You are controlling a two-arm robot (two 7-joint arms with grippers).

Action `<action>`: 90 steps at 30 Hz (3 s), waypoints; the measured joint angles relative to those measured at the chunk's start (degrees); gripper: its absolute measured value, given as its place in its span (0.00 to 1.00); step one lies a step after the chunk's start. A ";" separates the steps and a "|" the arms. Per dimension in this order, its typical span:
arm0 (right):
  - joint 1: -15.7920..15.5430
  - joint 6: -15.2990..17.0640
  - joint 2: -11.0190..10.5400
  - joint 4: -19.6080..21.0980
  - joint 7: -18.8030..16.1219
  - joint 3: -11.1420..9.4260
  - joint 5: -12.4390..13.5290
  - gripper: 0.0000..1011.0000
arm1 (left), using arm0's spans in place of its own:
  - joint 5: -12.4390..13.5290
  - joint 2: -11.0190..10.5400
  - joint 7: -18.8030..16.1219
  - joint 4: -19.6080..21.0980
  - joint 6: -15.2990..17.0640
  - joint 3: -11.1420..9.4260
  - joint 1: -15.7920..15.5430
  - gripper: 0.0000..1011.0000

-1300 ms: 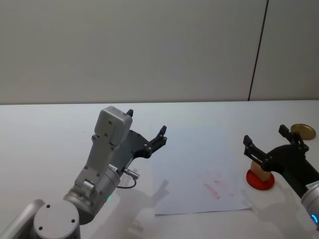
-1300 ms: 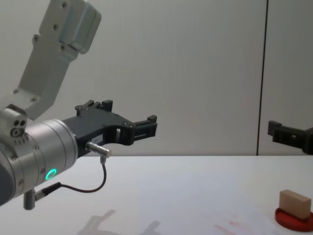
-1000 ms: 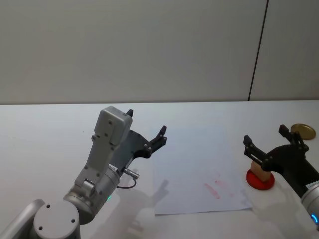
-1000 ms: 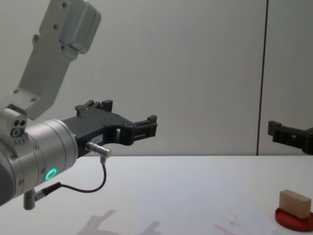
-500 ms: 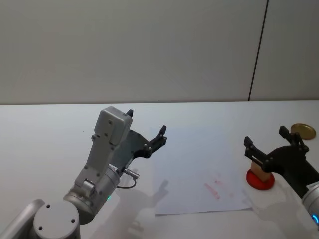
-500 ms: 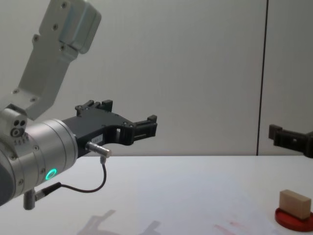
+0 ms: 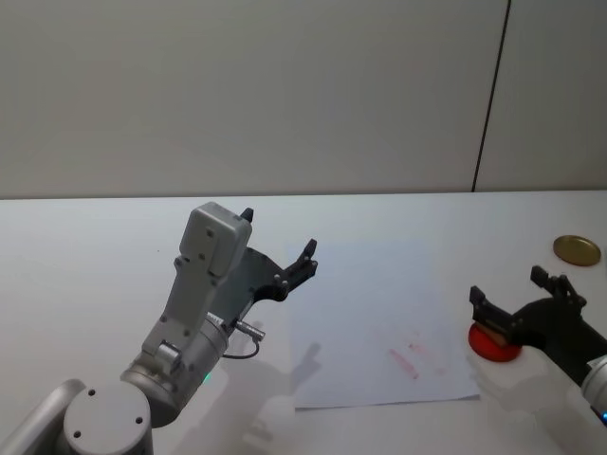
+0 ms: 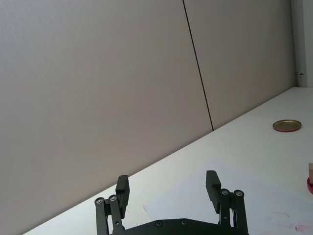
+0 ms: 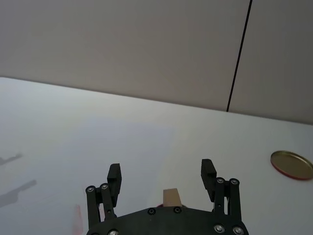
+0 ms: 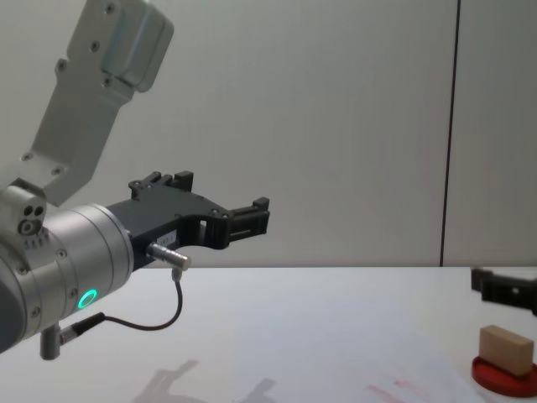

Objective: Use the one hand to pick up the stamp and affix it onto the A4 paper.

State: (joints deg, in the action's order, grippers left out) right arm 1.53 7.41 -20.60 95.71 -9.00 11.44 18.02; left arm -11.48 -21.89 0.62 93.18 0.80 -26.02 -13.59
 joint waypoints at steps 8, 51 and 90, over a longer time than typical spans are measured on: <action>1.29 2.21 -0.16 -3.70 -2.76 -0.17 -0.03 0.99 | 0.00 0.00 0.00 0.00 0.00 0.00 0.00 0.98; 2.31 0.81 0.33 -7.99 -4.72 0.84 -4.23 0.21 | 0.00 0.00 0.00 0.00 0.00 0.00 0.00 0.98; 4.19 1.00 6.50 -9.03 -12.28 7.24 -7.01 0.21 | 0.00 0.00 0.00 0.00 0.00 0.00 0.00 0.98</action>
State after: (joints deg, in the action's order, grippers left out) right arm 5.72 8.41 -14.10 86.68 -21.29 18.68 11.01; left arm -11.48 -21.89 0.62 93.18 0.80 -26.02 -13.59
